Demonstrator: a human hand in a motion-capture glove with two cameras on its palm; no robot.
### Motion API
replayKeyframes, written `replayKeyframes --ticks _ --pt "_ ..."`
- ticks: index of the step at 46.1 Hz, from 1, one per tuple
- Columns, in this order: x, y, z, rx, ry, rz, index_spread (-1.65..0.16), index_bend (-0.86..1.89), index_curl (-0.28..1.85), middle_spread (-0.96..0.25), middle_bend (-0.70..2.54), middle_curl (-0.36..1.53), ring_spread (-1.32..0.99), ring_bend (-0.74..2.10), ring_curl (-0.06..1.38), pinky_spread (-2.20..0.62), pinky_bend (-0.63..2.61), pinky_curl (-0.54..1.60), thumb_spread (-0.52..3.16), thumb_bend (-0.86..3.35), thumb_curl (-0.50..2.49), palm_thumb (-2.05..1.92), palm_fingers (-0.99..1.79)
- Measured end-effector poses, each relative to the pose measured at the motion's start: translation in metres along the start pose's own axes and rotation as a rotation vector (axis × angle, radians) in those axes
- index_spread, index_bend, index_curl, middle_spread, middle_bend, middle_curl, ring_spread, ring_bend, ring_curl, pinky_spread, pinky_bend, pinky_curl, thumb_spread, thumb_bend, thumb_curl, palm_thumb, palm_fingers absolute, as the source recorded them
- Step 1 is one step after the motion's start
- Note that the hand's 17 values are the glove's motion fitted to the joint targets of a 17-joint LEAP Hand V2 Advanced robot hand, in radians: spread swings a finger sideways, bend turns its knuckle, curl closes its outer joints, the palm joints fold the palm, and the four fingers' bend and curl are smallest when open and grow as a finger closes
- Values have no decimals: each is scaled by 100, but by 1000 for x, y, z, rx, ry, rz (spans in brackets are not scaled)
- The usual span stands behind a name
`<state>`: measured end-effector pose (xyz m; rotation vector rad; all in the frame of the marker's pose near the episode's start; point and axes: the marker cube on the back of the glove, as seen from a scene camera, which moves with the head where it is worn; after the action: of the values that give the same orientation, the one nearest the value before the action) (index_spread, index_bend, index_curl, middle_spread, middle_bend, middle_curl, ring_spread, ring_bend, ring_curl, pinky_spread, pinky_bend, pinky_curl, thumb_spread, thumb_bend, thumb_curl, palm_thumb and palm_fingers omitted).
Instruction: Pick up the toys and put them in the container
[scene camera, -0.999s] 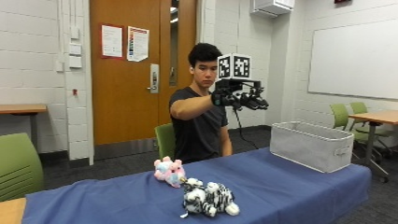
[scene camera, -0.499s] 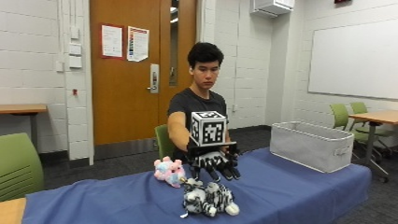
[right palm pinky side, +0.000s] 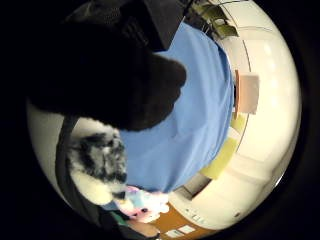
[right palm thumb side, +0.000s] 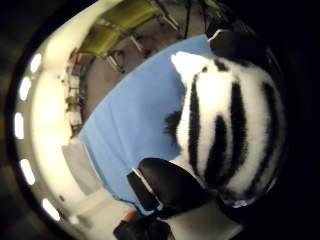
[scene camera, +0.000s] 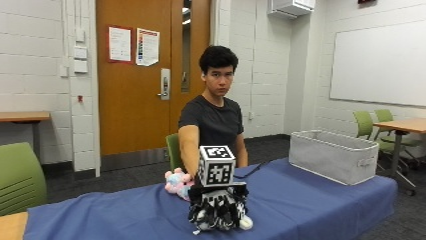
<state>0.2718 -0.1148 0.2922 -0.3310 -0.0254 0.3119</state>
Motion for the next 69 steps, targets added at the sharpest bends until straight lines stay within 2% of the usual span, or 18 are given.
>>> replayKeyframes --ticks 7,14,22,26,37,44,51,69 --pt "8 7 11 -48 -83 -11 -42 65 64 -11 9 26 -9 13 17 7 99 35 92 -5 20 -4 1" --pt "3 13 7 -38 -34 -24 -40 65 65 -9 20 27 -11 23 18 5 101 35 101 2 24 8 14" --pt "-7 13 1 112 52 -28 -39 42 63 -17 38 34 -32 74 31 -8 84 30 116 18 33 39 56" --pt "-8 12 3 172 44 -10 -39 16 58 -26 48 37 -40 94 36 -23 97 32 112 23 39 52 85" --pt "-19 20 -10 57 -11 -18 -39 9 55 -38 68 47 -44 109 45 -38 94 34 92 23 52 64 94" --pt "-36 38 -45 77 -17 -66 -40 13 56 -41 72 50 -46 109 46 -41 94 35 82 21 59 65 95" --pt "-67 58 -110 134 -49 -95 -40 13 58 -42 73 52 -47 109 46 -42 95 35 75 19 65 65 95" --pt "-249 134 -250 356 -78 -342 -42 13 63 -45 72 56 -47 110 46 -42 97 36 68 14 78 65 94"
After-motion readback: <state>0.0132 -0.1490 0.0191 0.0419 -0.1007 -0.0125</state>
